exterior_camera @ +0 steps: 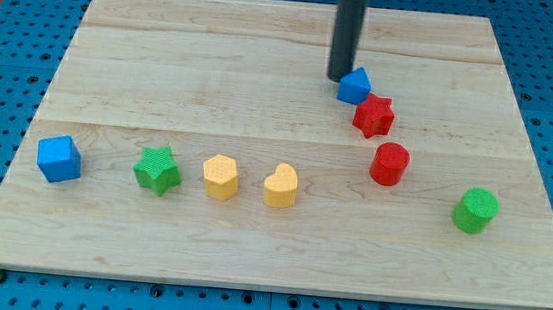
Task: Place the red blocks in a vertical line below the triangle
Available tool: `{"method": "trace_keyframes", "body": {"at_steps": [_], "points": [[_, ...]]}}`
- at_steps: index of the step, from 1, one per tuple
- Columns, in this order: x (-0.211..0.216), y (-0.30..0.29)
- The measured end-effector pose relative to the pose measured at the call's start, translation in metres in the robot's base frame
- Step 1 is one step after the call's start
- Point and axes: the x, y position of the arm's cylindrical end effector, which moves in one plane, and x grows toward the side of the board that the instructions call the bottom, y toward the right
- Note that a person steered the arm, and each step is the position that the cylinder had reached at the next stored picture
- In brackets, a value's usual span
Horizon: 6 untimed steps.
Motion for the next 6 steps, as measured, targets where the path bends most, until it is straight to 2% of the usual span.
{"method": "trace_keyframes", "body": {"at_steps": [1, 2, 3, 4, 6], "points": [[0.0, -0.012], [0.022, -0.06], [0.048, -0.018], [0.048, 0.031], [0.048, 0.044]]}}
